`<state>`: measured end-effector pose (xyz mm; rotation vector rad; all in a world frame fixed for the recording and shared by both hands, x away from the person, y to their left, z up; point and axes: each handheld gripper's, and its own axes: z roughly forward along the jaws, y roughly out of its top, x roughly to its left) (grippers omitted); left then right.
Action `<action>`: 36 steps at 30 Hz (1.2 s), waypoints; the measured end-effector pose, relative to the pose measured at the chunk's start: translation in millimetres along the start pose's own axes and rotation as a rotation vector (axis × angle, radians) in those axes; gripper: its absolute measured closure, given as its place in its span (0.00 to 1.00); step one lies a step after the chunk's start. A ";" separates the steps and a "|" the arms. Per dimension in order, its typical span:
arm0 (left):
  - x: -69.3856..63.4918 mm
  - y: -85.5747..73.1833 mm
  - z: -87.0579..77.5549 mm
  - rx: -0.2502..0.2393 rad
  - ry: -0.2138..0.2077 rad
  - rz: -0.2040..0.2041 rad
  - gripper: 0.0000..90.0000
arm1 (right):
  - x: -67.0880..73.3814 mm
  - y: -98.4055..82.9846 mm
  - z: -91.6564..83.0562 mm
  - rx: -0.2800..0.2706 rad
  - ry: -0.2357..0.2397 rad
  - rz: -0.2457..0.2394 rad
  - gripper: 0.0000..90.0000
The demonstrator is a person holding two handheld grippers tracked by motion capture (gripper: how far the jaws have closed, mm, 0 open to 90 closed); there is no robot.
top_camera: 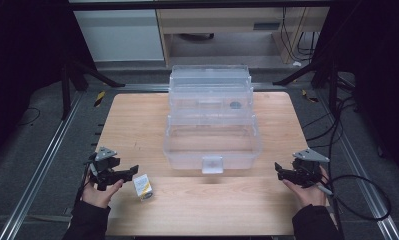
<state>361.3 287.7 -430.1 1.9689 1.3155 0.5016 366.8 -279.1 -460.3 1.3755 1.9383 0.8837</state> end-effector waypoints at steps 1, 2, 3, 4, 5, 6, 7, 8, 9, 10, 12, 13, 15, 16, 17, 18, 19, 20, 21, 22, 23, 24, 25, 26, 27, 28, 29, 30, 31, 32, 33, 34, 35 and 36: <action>-1.9 -1.0 0.0 0.000 -0.004 0.000 0.25 | 0.6 -0.2 0.2 0.001 0.000 -0.005 0.17; -3.6 -1.8 0.1 0.002 -0.008 0.002 0.24 | 1.4 -0.3 0.2 0.001 0.006 -0.008 0.17; -5.3 -2.2 -0.3 0.012 -0.010 0.002 0.24 | 1.4 -0.3 0.2 0.001 0.006 -0.008 0.17; -8.8 -3.0 -0.3 0.016 -0.013 0.002 0.24 | 1.0 -0.4 1.1 0.004 0.003 -0.013 0.17; -8.8 -3.0 -0.3 0.016 -0.013 0.002 0.24 | 1.0 -0.4 1.3 0.006 0.006 -0.013 0.17; -11.6 -3.5 0.1 0.014 -0.018 0.003 0.24 | 1.0 -0.4 1.3 0.006 0.006 -0.013 0.17; -14.0 -4.1 0.5 0.014 -0.018 0.005 0.24 | 1.2 -0.6 1.7 0.011 0.004 -0.015 0.17; -16.3 -4.4 0.8 0.017 -0.018 0.009 0.24 | 1.6 -0.7 1.9 0.014 0.003 -0.014 0.17; -18.7 -4.8 1.1 0.020 -0.022 0.011 0.23 | 1.9 -0.8 2.2 0.017 0.006 -0.015 0.17; -20.9 -5.2 1.7 0.030 -0.020 0.017 0.23 | 2.0 -1.0 2.5 0.019 0.006 -0.022 0.17; -26.7 -7.4 5.6 0.052 -0.019 0.028 0.22 | 3.2 -1.4 3.5 0.023 0.003 -0.033 0.17; -26.7 -7.4 5.6 0.052 -0.019 0.028 0.22 | 3.2 -1.4 3.7 0.025 0.004 -0.033 0.17; -30.3 -9.3 9.6 0.067 -0.024 0.038 0.22 | 3.3 -1.4 3.9 0.028 0.005 -0.034 0.17; -32.4 -10.3 12.2 0.075 -0.024 0.043 0.22 | 3.3 -1.4 4.0 0.028 0.005 -0.034 0.17; -34.1 -11.0 14.0 0.084 -0.025 0.047 0.22 | 3.5 -1.5 4.2 0.029 0.005 -0.034 0.17; -35.4 -11.5 15.4 0.091 -0.026 0.053 0.22 | 3.6 -1.5 4.4 0.029 0.002 -0.036 0.17; -36.5 -12.0 16.8 0.094 -0.027 0.056 0.22 | 3.6 -1.5 4.4 0.033 0.004 -0.035 0.17; -37.6 -12.7 18.5 0.107 -0.026 0.058 0.22 | 3.9 -1.6 4.7 0.039 0.002 -0.037 0.17; -38.0 -13.2 19.7 0.112 -0.026 0.057 0.22 | 3.8 -1.7 5.2 0.037 0.003 -0.041 0.17; -38.0 -13.2 19.7 0.112 -0.026 0.057 0.22 | 3.8 -1.7 5.2 0.037 0.003 -0.041 0.17; -38.2 -13.8 21.2 0.125 -0.025 0.056 0.22 | 4.0 -1.8 5.4 0.039 0.003 -0.043 0.17; -38.2 -14.5 22.5 0.134 -0.024 0.054 0.23 | 4.7 -2.2 6.0 0.046 0.004 -0.047 0.17; -38.1 -15.1 23.9 0.142 -0.026 0.050 0.23 | 4.7 -2.2 6.0 0.046 0.004 -0.047 0.17; -37.3 -15.5 25.2 0.149 -0.035 0.042 0.23 | 4.9 -2.2 6.3 0.047 0.003 -0.049 0.17; -36.3 -15.7 26.1 0.155 -0.042 0.033 0.24 | 5.1 -2.3 6.7 0.052 0.004 -0.053 0.17; -36.3 -15.7 26.1 0.155 -0.042 0.033 0.24 | 5.1 -2.3 6.7 0.052 0.004 -0.053 0.17; -36.0 -16.0 26.5 0.160 -0.046 0.027 0.24 | 5.2 -2.4 6.8 0.053 0.005 -0.052 0.17; -35.6 -16.3 26.7 0.163 -0.047 0.024 0.27 | 5.4 -2.5 7.0 0.055 0.005 -0.053 0.17; -35.0 -16.6 27.0 0.167 -0.045 0.022 0.30 | 5.4 -2.5 7.3 0.055 0.005 -0.056 0.17; -33.8 -16.7 27.3 0.165 -0.044 0.020 0.35 | 5.8 -2.6 7.6 0.058 0.006 -0.056 0.17; -33.8 -16.7 27.3 0.165 -0.044 0.020 0.37 | 5.8 -2.6 7.6 0.058 0.006 -0.056 0.17; -32.1 -16.4 27.5 0.163 -0.046 0.018 0.38 | 5.5 -2.7 7.9 0.058 0.007 -0.062 0.17; -32.1 -16.4 27.5 0.163 -0.046 0.018 0.39 | 5.5 -2.7 7.9 0.058 0.007 -0.062 0.17; -31.5 -16.1 28.0 0.160 -0.047 0.017 0.40 | 5.5 -2.7 8.2 0.060 0.008 -0.065 0.17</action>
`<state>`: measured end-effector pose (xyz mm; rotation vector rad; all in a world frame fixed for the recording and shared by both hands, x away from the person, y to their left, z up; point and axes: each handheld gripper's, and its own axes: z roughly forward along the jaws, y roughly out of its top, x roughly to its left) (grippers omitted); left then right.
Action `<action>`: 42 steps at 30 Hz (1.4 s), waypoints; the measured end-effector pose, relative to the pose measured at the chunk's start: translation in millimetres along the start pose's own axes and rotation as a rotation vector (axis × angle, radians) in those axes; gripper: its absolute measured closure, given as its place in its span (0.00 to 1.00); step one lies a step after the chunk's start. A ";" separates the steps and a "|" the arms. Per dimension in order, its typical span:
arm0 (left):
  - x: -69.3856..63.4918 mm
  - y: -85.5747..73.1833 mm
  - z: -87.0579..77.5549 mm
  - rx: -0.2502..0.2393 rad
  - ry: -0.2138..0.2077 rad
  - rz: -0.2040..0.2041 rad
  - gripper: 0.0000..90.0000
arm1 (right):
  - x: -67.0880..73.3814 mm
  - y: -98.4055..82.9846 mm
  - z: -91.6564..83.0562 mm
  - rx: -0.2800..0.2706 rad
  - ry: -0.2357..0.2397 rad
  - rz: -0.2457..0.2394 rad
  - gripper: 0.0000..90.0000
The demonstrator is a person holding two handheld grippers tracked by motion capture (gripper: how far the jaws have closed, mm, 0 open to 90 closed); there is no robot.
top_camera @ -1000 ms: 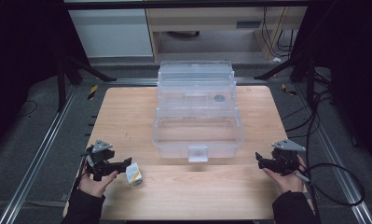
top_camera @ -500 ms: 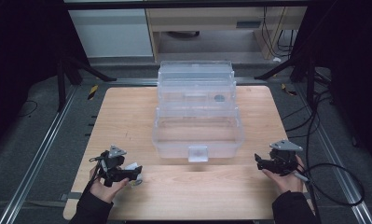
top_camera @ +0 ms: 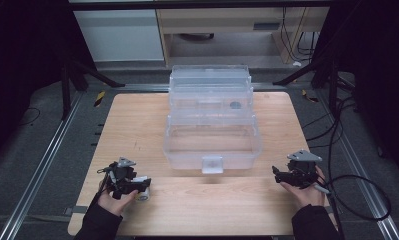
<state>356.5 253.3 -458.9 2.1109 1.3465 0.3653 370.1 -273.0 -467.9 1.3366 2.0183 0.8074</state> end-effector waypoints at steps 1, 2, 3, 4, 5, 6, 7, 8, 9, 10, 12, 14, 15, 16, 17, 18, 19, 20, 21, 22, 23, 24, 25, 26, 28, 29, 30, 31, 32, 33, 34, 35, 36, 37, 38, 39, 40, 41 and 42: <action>0.7 0.2 0.1 0.000 0.000 0.004 0.40 | 0.0 0.0 0.0 0.000 0.000 0.000 0.17; 1.6 0.7 0.2 0.001 -0.003 0.010 0.42 | 0.3 -0.1 0.6 0.004 0.002 -0.002 0.17; 1.6 0.7 0.2 0.001 -0.003 0.010 0.42 | 0.3 -0.1 0.6 0.004 0.002 -0.002 0.17; 2.2 1.0 0.2 0.001 -0.006 0.012 0.42 | 0.6 -0.2 0.8 0.004 0.004 -0.002 0.17; 2.3 0.9 0.0 0.002 -0.007 0.012 0.42 | 0.8 -0.2 1.1 0.007 0.002 -0.006 0.17; 1.9 0.7 -0.8 0.005 -0.002 0.016 0.42 | 0.8 -0.2 1.2 0.006 0.003 -0.008 0.17; 0.8 0.1 -1.4 0.008 0.007 0.017 0.42 | 0.7 -0.2 1.2 0.008 0.003 -0.011 0.17; -0.5 -0.6 -2.2 0.014 0.014 0.024 0.39 | 0.6 -0.3 1.1 0.008 0.004 -0.010 0.17; -2.7 -1.9 -3.3 0.029 0.024 0.028 0.36 | 0.6 -0.3 1.0 0.009 0.002 -0.009 0.17; -3.5 -2.1 -3.2 0.033 0.027 0.029 0.33 | 0.5 -0.3 1.0 0.011 0.003 -0.009 0.17; -3.8 -2.0 -2.9 0.035 0.027 0.027 0.32 | 0.5 -0.4 1.0 0.011 0.002 -0.011 0.17; -4.0 -2.0 -2.1 0.041 0.028 0.023 0.30 | 0.6 -0.4 1.4 0.015 0.003 -0.014 0.17; -3.1 -2.1 -1.1 0.046 0.025 0.019 0.31 | 1.2 -0.6 2.0 0.019 0.002 -0.018 0.17; -2.1 -2.2 -0.8 0.045 0.028 0.015 0.34 | 1.3 -0.7 2.2 0.020 0.002 -0.019 0.17; -2.1 -2.2 -0.8 0.045 0.028 0.015 0.36 | 1.3 -0.7 2.2 0.020 0.002 -0.019 0.17; 0.7 -1.2 -0.5 0.040 0.013 0.005 0.38 | 1.6 -0.7 2.8 0.022 0.005 -0.025 0.17; 0.7 -1.2 -0.5 0.040 0.013 0.005 0.39 | 1.6 -0.7 2.8 0.022 0.005 -0.025 0.17; 3.0 -0.3 -0.2 0.036 0.006 0.004 0.39 | 1.7 -0.7 2.9 0.021 0.004 -0.026 0.18; 4.9 0.6 0.7 0.027 -0.003 0.000 0.42 | 1.7 -0.7 3.1 0.022 0.006 -0.027 0.18; 4.9 0.6 0.7 0.027 -0.003 0.000 0.43 | 1.7 -0.7 3.1 0.022 0.006 -0.027 0.18; 6.5 1.6 1.4 0.025 -0.013 0.005 0.43 | 1.6 -0.7 3.1 0.022 0.005 -0.028 0.18; 7.5 2.5 2.3 0.021 -0.017 0.006 0.43 | 1.7 -0.7 3.2 0.022 0.006 -0.028 0.18; 8.2 3.4 3.0 0.018 -0.022 0.014 0.44 | 1.6 -0.7 3.4 0.023 0.006 -0.029 0.18; 8.5 4.5 4.0 0.017 -0.028 0.021 0.44 | 2.0 -0.7 3.6 0.028 0.006 -0.030 0.18; 8.6 5.1 3.8 0.015 -0.027 0.027 0.43 | 2.1 -0.8 4.1 0.028 0.006 -0.031 0.18; 8.3 5.1 3.0 0.012 -0.022 0.030 0.43 | 2.1 -0.8 4.1 0.028 0.006 -0.031 0.18; 7.8 4.9 1.2 0.007 -0.023 0.032 0.38 | 2.0 -0.9 4.0 0.029 0.005 -0.035 0.18; 7.4 4.7 -1.3 0.000 -0.027 0.032 0.38 | 2.0 -0.9 4.0 0.029 0.005 -0.035 0.18; 6.8 4.3 -4.4 -0.002 -0.021 0.033 0.35 | 1.8 -0.8 3.7 0.030 0.004 -0.035 0.18; 4.3 2.1 -8.3 -0.003 -0.008 0.029 0.31 | 1.3 -0.8 3.6 0.030 0.004 -0.037 0.18; 3.7 1.4 -8.6 0.008 -0.004 0.031 0.30 | 1.6 -0.8 3.5 0.031 0.003 -0.035 0.18; 3.7 1.4 -8.6 0.008 -0.004 0.031 0.31 | 1.6 -0.8 3.5 0.031 0.003 -0.035 0.18; 2.1 0.1 -6.8 0.028 0.005 0.030 0.31 | 1.6 -0.9 3.5 0.031 0.004 -0.037 0.18; 0.9 -0.5 -3.5 0.051 0.014 0.032 0.34 | 2.0 -0.9 3.4 0.032 0.003 -0.039 0.18; 0.9 -0.5 -3.5 0.051 0.014 0.032 0.35 | 2.0 -0.9 3.4 0.032 0.003 -0.039 0.18; 1.3 -0.7 -0.6 0.068 0.010 0.028 0.36 | 2.0 -1.0 3.5 0.032 0.004 -0.040 0.18; 1.3 -0.7 -0.6 0.068 0.010 0.028 0.37 | 2.0 -1.0 3.5 0.032 0.004 -0.040 0.18; 2.2 -0.3 -0.9 0.066 0.004 0.026 0.37 | 2.0 -1.0 3.7 0.033 0.004 -0.040 0.18; 3.4 0.4 -1.2 0.064 0.002 0.032 0.39 | 2.0 -1.0 3.8 0.033 0.004 -0.039 0.18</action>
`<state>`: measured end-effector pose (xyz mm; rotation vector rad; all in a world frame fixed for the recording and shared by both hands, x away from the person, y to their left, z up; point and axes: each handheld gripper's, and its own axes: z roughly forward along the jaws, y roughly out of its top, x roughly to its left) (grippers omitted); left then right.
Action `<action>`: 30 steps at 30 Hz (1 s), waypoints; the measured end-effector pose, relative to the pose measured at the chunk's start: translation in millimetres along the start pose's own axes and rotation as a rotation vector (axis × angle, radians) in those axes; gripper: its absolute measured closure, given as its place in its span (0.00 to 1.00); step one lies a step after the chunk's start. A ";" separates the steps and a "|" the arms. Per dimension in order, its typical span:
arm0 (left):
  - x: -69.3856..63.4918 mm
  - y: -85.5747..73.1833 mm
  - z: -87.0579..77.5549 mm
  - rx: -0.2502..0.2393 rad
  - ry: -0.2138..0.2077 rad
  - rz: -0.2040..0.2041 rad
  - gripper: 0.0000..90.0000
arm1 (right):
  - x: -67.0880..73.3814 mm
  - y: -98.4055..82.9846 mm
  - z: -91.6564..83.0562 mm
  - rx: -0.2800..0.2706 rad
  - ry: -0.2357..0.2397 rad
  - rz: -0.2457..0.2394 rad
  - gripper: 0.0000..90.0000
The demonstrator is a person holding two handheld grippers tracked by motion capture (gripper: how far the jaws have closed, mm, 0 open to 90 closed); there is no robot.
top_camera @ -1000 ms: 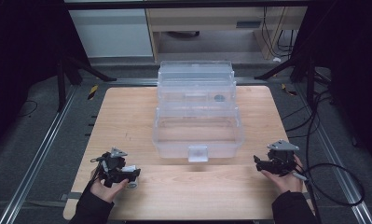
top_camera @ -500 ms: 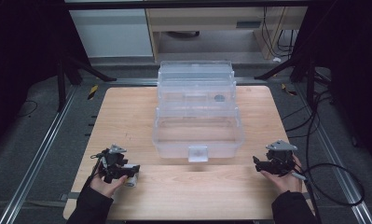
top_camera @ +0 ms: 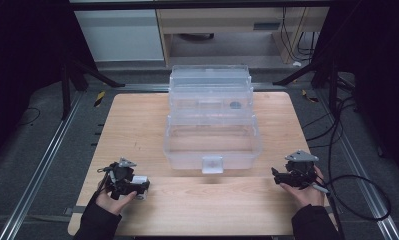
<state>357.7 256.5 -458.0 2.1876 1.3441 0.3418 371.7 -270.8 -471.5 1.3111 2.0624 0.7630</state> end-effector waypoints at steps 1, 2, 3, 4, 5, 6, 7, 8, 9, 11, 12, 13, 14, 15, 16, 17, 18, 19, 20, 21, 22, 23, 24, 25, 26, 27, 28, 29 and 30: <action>0.8 0.5 0.1 -0.003 -0.003 -0.001 0.40 | 0.0 0.0 0.3 0.001 0.000 -0.002 0.18; 2.7 1.5 0.6 -0.004 -0.010 0.007 0.42 | 0.1 0.0 0.6 0.002 0.000 -0.004 0.18; 4.6 2.8 1.3 -0.007 -0.020 0.010 0.43 | 0.3 0.0 0.9 0.003 0.001 -0.006 0.18; 9.3 5.8 2.7 -0.009 -0.041 0.014 0.45 | 0.5 0.0 1.2 0.006 0.004 -0.011 0.18; 9.3 5.8 2.7 -0.009 -0.041 0.014 0.47 | 0.5 0.0 1.2 0.006 0.004 -0.011 0.18; 12.7 7.6 2.9 -0.013 -0.048 0.022 0.48 | 0.5 0.1 1.3 0.006 0.005 -0.012 0.18; 12.7 7.6 2.9 -0.013 -0.048 0.022 0.48 | 0.5 0.1 1.3 0.006 0.005 -0.012 0.18; 14.6 8.3 1.2 -0.006 -0.054 0.030 0.48 | 0.3 0.1 1.5 0.005 0.005 -0.010 0.18; 15.2 8.2 -0.7 -0.009 -0.064 0.033 0.48 | 0.1 0.1 1.6 0.003 0.004 -0.010 0.18; 16.3 8.2 -5.6 -0.019 -0.079 0.036 0.46 | -0.4 0.1 1.5 0.003 0.004 -0.011 0.18; 16.3 8.2 -5.6 -0.019 -0.079 0.036 0.44 | -0.3 0.1 1.6 0.004 0.003 -0.010 0.18; 16.2 8.9 -6.9 -0.013 -0.082 0.044 0.44 | -0.3 0.1 1.6 0.004 0.003 -0.010 0.18; 15.3 9.7 -6.4 0.014 -0.075 0.067 0.41 | 0.2 0.1 1.9 0.007 0.004 -0.011 0.18; 15.3 9.7 -6.4 0.014 -0.075 0.067 0.40 | 0.2 0.1 1.9 0.007 0.004 -0.011 0.18; 14.7 9.5 -3.8 0.036 -0.078 0.077 0.39 | 0.5 0.0 2.2 0.006 0.005 -0.011 0.18; 14.1 8.8 0.8 0.072 -0.076 0.095 0.39 | 0.4 0.1 1.9 0.008 0.004 -0.011 0.18; 14.1 8.8 0.8 0.072 -0.076 0.095 0.39 | 0.2 0.0 2.2 0.006 0.003 -0.012 0.18; 13.7 8.7 3.4 0.093 -0.073 0.108 0.39 | 0.2 0.0 2.2 0.006 0.003 -0.012 0.18; 12.6 9.2 7.3 0.119 -0.066 0.125 0.38 | 0.0 0.0 2.6 0.007 0.002 -0.014 0.18; 12.4 10.2 8.8 0.137 -0.068 0.136 0.38 | 0.1 0.0 2.9 0.008 0.001 -0.015 0.18; 12.5 11.2 9.8 0.146 -0.068 0.140 0.39 | 0.2 0.0 3.2 0.010 0.003 -0.017 0.18; 12.4 12.3 11.3 0.154 -0.067 0.140 0.39 | 0.4 -0.1 3.4 0.011 0.002 -0.019 0.18; 12.4 12.3 11.3 0.154 -0.067 0.140 0.40 | 0.4 -0.1 3.4 0.011 0.002 -0.019 0.18; 12.9 13.4 12.5 0.165 -0.069 0.144 0.40 | 0.7 -0.1 3.5 0.013 0.003 -0.018 0.18; 13.3 14.8 13.9 0.180 -0.072 0.146 0.40 | 0.8 0.0 3.4 0.016 0.004 -0.018 0.18; 13.2 15.8 15.3 0.183 -0.070 0.145 0.41 | 0.7 0.0 3.7 0.017 0.003 -0.020 0.18; 13.4 16.8 15.9 0.192 -0.070 0.149 0.41 | 0.7 0.0 3.7 0.017 0.003 -0.020 0.18; 13.6 18.5 17.2 0.207 -0.073 0.150 0.42 | 0.7 0.0 3.7 0.018 0.004 -0.019 0.18; 13.9 19.7 18.3 0.216 -0.069 0.152 0.42 | 0.7 0.0 3.7 0.018 0.004 -0.019 0.18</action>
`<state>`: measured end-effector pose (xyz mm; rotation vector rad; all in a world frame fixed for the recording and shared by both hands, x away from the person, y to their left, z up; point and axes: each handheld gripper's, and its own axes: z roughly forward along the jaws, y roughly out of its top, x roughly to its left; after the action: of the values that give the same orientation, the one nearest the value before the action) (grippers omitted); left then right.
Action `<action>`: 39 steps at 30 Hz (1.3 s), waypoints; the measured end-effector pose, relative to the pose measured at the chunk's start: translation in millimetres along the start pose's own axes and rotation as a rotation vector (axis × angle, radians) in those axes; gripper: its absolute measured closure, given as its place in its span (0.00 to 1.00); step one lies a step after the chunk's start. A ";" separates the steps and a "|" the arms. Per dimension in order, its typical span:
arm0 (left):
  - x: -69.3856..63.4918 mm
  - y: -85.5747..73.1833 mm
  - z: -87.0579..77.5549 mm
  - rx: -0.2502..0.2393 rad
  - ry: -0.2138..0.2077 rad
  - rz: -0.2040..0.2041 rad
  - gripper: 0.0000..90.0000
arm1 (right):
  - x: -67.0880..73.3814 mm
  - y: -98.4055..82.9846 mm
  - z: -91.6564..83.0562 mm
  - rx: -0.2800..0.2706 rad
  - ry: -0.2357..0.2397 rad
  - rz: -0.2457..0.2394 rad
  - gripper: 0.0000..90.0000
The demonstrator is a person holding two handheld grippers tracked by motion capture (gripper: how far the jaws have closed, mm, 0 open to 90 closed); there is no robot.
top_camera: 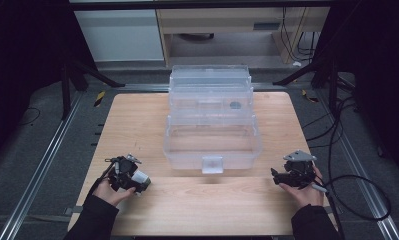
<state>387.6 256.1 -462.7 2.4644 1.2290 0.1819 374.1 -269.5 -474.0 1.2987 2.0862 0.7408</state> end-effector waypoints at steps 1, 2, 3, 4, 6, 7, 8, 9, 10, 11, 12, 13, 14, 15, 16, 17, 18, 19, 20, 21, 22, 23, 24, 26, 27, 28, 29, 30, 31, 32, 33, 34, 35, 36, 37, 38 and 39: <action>-0.2 1.1 0.7 0.004 0.001 -0.003 0.42 | 0.1 0.0 0.1 0.001 -0.001 0.001 0.18; 0.1 2.1 1.3 0.014 0.000 0.007 0.43 | 0.2 0.0 0.3 0.002 -0.001 0.000 0.18; -0.4 2.8 2.2 0.020 0.002 0.006 0.44 | 0.3 0.0 0.5 0.003 0.000 -0.001 0.18; -0.2 3.3 2.6 0.028 0.000 0.009 0.44 | 0.4 -0.1 0.8 0.002 0.000 -0.002 0.18; 0.3 4.2 2.7 0.035 0.000 0.015 0.46 | 0.3 0.0 0.9 0.001 0.001 -0.003 0.18; 0.3 4.2 2.7 0.035 0.000 0.015 0.47 | 0.3 0.0 0.9 0.001 0.001 -0.003 0.18; 0.4 4.3 2.4 0.039 0.004 0.024 0.48 | 0.3 -0.1 1.0 0.002 0.001 -0.004 0.18; 0.5 4.3 2.0 0.040 0.006 0.028 0.49 | 0.3 -0.1 1.3 0.002 0.001 -0.005 0.18; 0.2 4.4 1.6 0.039 0.012 0.033 0.49 | 0.5 -0.1 1.3 0.003 0.001 -0.006 0.18; 0.2 4.4 1.6 0.039 0.012 0.033 0.50 | 0.5 -0.1 1.3 0.003 0.001 -0.006 0.18; 0.5 3.8 -0.4 0.039 0.018 0.036 0.50 | 0.4 -0.1 1.2 0.003 0.000 -0.006 0.18; 0.5 3.8 -0.4 0.039 0.018 0.036 0.50 | 0.4 -0.1 1.2 0.003 0.000 -0.006 0.18; 2.0 3.6 -3.5 0.026 0.014 0.031 0.50 | 0.3 0.0 1.0 0.002 0.001 -0.006 0.18; 3.5 3.5 -6.5 0.008 0.014 0.024 0.50 | 0.0 0.1 0.5 0.002 0.000 -0.004 0.18; 7.1 3.0 -13.1 -0.018 0.020 0.010 0.50 | -0.4 0.2 0.3 0.003 0.000 -0.001 0.18; 7.1 3.0 -13.1 -0.018 0.020 0.010 0.50 | -0.4 0.2 0.3 0.003 0.000 -0.001 0.18; 11.9 2.1 -17.6 -0.032 0.029 -0.003 0.50 | -0.1 0.1 0.6 0.004 0.000 -0.004 0.18; 11.9 2.1 -17.6 -0.032 0.029 -0.003 0.50 | -0.1 0.1 0.6 0.004 0.000 -0.004 0.18; 18.7 -0.1 -20.0 -0.039 0.047 -0.022 0.50 | 0.2 0.0 0.9 0.001 0.002 -0.006 0.18; 18.7 -0.1 -20.0 -0.039 0.047 -0.022 0.50 | 0.2 0.0 0.9 0.001 0.002 -0.006 0.18; 27.6 -3.8 -19.7 -0.043 0.066 -0.047 0.50 | 0.1 0.1 0.5 0.002 0.001 -0.004 0.19; 27.6 -3.8 -19.7 -0.043 0.066 -0.047 0.50 | 0.1 0.1 0.5 0.002 0.001 -0.004 0.19; 31.7 -5.7 -19.0 -0.041 0.069 -0.060 0.50 | -0.1 0.1 0.5 0.001 0.001 -0.004 0.19; 39.2 -9.3 -16.8 -0.035 0.087 -0.073 0.50 | -0.1 0.2 0.5 0.002 0.001 -0.003 0.19; 42.5 -10.9 -15.2 -0.027 0.091 -0.076 0.50 | 0.0 0.1 0.5 0.001 0.001 -0.003 0.19; 45.1 -12.5 -13.4 -0.023 0.090 -0.085 0.50 | 0.2 0.1 0.7 0.001 0.002 -0.004 0.19; 47.2 -13.8 -11.7 -0.017 0.092 -0.088 0.50 | 0.2 0.1 0.7 0.001 0.002 -0.004 0.19; 49.4 -15.1 -8.7 -0.005 0.095 -0.086 0.50 | 0.3 0.1 0.7 0.000 0.003 -0.004 0.19; 49.4 -15.1 -8.7 -0.005 0.095 -0.086 0.49 | 0.3 0.1 0.7 0.000 0.003 -0.004 0.19; 50.0 -15.4 -8.4 -0.011 0.092 -0.087 0.49 | 0.3 0.1 0.7 0.000 0.003 -0.003 0.19; 50.2 -15.3 -8.9 -0.006 0.092 -0.084 0.49 | 0.2 0.2 0.6 0.000 0.005 -0.002 0.19; 49.9 -15.3 -9.3 -0.004 0.093 -0.080 0.49 | 0.2 0.1 0.5 0.000 0.005 -0.002 0.19; 49.7 -15.4 -10.1 -0.016 0.094 -0.088 0.47 | 0.2 0.2 0.2 -0.001 0.008 0.002 0.19; 49.7 -15.4 -10.1 -0.016 0.094 -0.088 0.44 | 0.0 0.2 0.0 -0.002 0.008 0.002 0.20; 50.0 -15.1 -12.8 -0.031 0.094 -0.100 0.44 | 0.0 0.2 0.0 -0.002 0.008 0.002 0.20; 49.2 -14.4 -18.8 -0.062 0.100 -0.109 0.41 | -0.2 0.5 -0.5 -0.010 0.012 0.007 0.20; 48.1 -13.7 -23.7 -0.086 0.103 -0.114 0.41 | -0.4 0.7 -1.1 -0.010 0.013 0.009 0.21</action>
<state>400.1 308.2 -448.7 2.3301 1.3709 0.3273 373.9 -269.8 -472.7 1.3015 2.0857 0.7640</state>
